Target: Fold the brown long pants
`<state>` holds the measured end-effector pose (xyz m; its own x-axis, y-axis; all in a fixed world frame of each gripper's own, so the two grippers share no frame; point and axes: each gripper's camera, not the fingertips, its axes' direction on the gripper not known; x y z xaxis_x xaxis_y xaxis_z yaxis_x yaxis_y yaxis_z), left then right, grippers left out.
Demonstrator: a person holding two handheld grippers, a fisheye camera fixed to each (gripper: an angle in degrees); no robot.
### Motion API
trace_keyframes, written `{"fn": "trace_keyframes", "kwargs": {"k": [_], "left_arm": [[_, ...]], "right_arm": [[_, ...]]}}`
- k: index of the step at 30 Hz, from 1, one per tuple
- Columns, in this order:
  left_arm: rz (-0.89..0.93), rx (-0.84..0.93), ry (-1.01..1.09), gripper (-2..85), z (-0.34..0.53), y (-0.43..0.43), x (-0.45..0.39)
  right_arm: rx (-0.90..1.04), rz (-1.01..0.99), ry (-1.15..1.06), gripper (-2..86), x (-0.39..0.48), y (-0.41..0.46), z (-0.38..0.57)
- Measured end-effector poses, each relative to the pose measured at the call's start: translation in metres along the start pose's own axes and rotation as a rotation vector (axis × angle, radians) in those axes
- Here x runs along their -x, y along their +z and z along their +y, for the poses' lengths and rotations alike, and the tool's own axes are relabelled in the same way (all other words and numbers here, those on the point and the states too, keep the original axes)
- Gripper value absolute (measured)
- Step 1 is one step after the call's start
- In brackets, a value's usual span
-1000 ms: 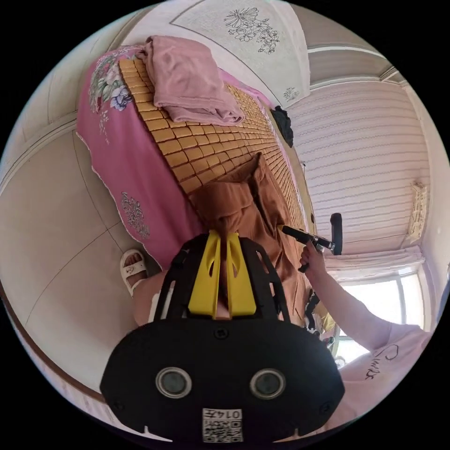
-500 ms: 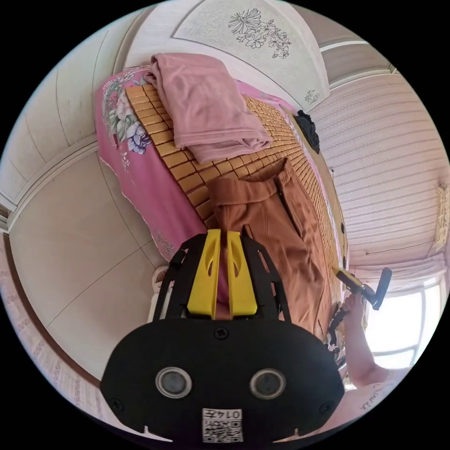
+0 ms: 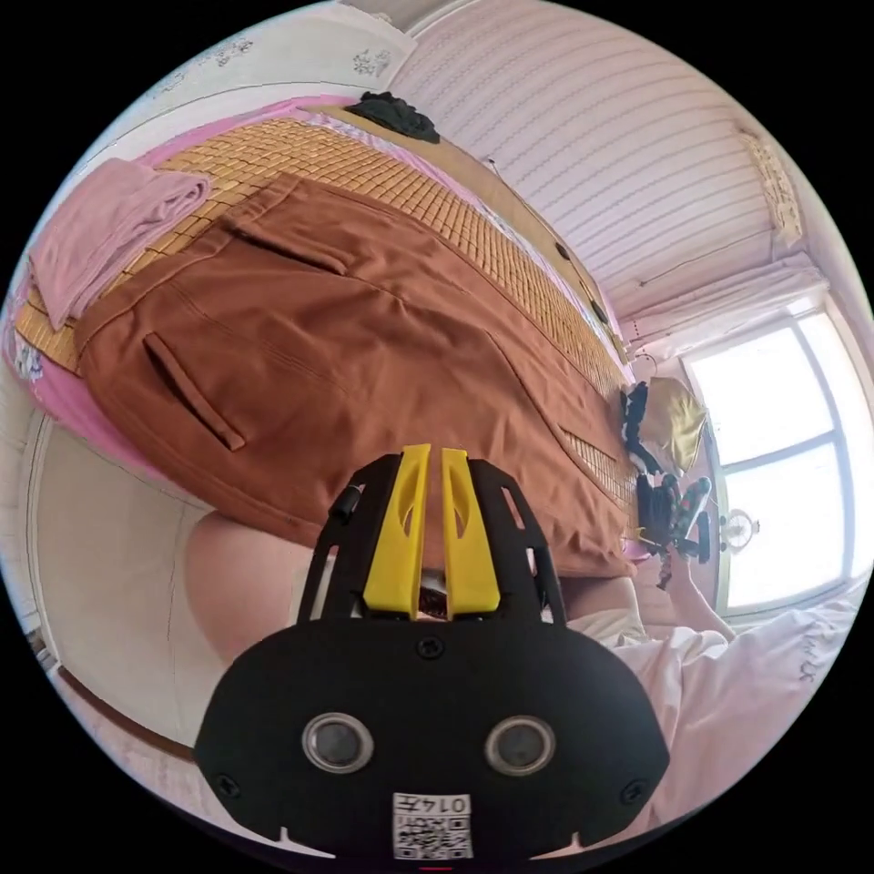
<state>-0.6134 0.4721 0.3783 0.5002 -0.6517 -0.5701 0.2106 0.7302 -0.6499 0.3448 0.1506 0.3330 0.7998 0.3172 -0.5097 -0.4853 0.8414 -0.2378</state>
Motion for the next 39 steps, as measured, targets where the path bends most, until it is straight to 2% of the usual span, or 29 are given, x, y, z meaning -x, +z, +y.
{"fn": "trace_keyframes", "kwargs": {"k": [2, 4, 6, 8, 11, 14, 18, 20, 23, 28, 32, 34, 39], "left_arm": [[0.029, 0.074, 0.087, 1.8, -0.010, 0.039, -0.042], [0.031, 0.151, 0.141, 2.4, -0.016, 0.069, -0.069], [0.032, 0.228, 0.201, 2.9, -0.017, 0.096, -0.092], [-0.026, 0.314, 0.273, 3.3, -0.015, 0.124, -0.118], [-0.092, 0.348, 0.336, 3.5, -0.014, 0.142, -0.140], [-0.111, 0.365, 0.375, 3.6, -0.015, 0.150, -0.154], [-0.123, 0.372, 0.394, 3.6, -0.019, 0.157, -0.165], [-0.132, 0.383, 0.396, 3.6, -0.020, 0.164, -0.168], [-0.170, 0.414, 0.392, 3.8, -0.020, 0.173, -0.165], [-0.109, 0.363, 0.328, 4.6, -0.020, 0.155, -0.142], [0.021, 0.254, 0.049, 5.1, -0.023, 0.112, -0.071], [-0.028, 0.185, 0.015, 5.0, -0.022, 0.084, -0.049], [-0.122, 0.072, -0.016, 5.6, -0.014, 0.016, -0.011]], "right_arm": [[-0.036, -0.053, 0.006, 10.7, -0.019, 0.004, 0.000], [-0.034, -0.109, -0.001, 12.7, -0.030, 0.012, -0.004], [0.007, -0.115, 0.005, 12.1, -0.041, 0.026, -0.006], [-0.053, -0.069, -0.046, 3.9, -0.048, 0.018, -0.001], [-0.036, -0.060, -0.143, 1.1, -0.061, 0.012, 0.002], [-0.089, -0.083, -0.188, 0.3, -0.085, -0.006, -0.001], [-0.115, -0.139, -0.128, 0.1, -0.112, -0.014, -0.013], [-0.039, -0.083, -0.076, 0.3, -0.122, 0.003, -0.016], [-0.084, 0.029, -0.034, 0.9, -0.132, 0.001, 0.004], [-0.147, -0.064, -0.028, 6.5, -0.177, -0.002, 0.068], [-0.062, -0.323, 0.133, 10.0, -0.251, 0.016, 0.117], [-0.081, -0.444, 0.185, 10.6, -0.275, 0.016, 0.135], [-0.113, -0.373, 0.166, 10.0, -0.288, 0.007, 0.143]]}}
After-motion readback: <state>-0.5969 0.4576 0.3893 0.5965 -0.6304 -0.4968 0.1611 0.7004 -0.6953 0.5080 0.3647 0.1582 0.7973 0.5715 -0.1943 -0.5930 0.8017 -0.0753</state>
